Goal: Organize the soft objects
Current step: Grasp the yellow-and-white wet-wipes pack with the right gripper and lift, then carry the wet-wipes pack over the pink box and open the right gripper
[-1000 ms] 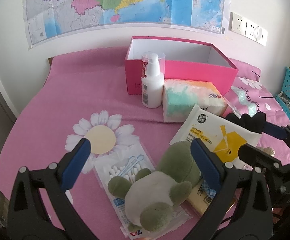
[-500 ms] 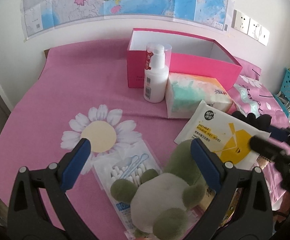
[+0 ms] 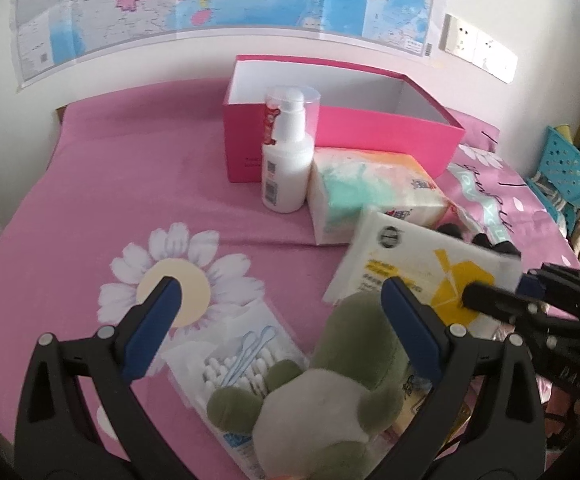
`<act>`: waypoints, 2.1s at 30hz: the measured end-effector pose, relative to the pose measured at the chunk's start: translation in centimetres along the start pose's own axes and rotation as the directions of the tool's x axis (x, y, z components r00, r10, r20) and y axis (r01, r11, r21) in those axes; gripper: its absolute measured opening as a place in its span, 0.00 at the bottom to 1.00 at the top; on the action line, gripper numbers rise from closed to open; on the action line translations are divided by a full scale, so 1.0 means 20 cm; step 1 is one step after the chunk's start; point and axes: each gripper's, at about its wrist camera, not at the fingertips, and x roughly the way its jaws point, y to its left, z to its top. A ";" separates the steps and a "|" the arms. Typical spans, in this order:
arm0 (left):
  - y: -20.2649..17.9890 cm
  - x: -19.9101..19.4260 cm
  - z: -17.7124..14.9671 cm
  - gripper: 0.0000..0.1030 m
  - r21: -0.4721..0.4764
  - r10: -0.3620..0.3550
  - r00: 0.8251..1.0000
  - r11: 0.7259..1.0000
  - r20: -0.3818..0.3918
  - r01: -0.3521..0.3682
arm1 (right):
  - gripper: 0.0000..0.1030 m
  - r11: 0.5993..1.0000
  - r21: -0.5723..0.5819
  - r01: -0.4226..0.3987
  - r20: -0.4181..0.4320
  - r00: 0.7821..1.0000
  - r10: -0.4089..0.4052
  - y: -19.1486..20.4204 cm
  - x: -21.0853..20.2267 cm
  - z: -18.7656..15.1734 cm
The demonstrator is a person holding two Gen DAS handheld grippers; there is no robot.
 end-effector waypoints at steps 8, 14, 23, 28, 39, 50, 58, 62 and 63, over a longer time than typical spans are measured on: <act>0.02 -0.01 0.09 0.97 0.037 -0.210 0.978 0.977 -0.018 0.211 | 0.10 0.995 -0.036 -0.091 0.087 0.992 0.094 -0.01 -0.12 0.15; -0.01 0.04 0.17 0.97 0.084 -0.354 0.933 0.930 -0.058 0.358 | 0.05 0.986 -0.027 -0.164 0.141 0.976 0.166 -0.05 -0.16 0.28; -0.03 0.14 0.18 0.96 0.086 -0.365 0.923 0.922 -0.124 0.377 | 0.27 0.998 -0.032 -0.057 0.078 0.995 0.060 -0.12 -0.12 0.33; 0.00 0.15 0.16 0.96 0.080 -0.355 0.925 0.927 -0.135 0.367 | 0.59 0.993 -0.080 -0.087 0.059 0.994 0.092 -0.07 -0.09 0.29; 0.08 0.20 0.12 0.96 0.038 -0.324 0.932 0.942 -0.162 0.334 | 0.38 0.967 -0.204 -0.154 -0.154 0.980 0.123 0.01 0.31 0.36; 0.05 0.17 0.19 0.96 0.046 -0.418 0.894 0.902 -0.163 0.430 | 0.10 0.974 -0.082 -0.211 0.024 0.977 0.214 -0.14 0.10 0.40; -0.08 0.19 0.29 0.96 0.061 -0.556 0.805 0.814 -0.207 0.578 | 0.10 0.941 0.028 -0.336 0.150 0.933 0.328 -0.23 0.00 0.51; -0.09 0.21 0.39 0.85 0.041 -0.580 0.791 0.801 -0.195 0.597 | 0.10 0.913 0.073 -0.401 0.166 0.908 0.385 -0.26 0.01 0.54; -0.09 0.20 0.42 0.83 0.041 -0.578 0.794 0.803 -0.188 0.594 | 0.10 0.911 0.079 -0.405 0.173 0.905 0.388 -0.26 0.02 0.55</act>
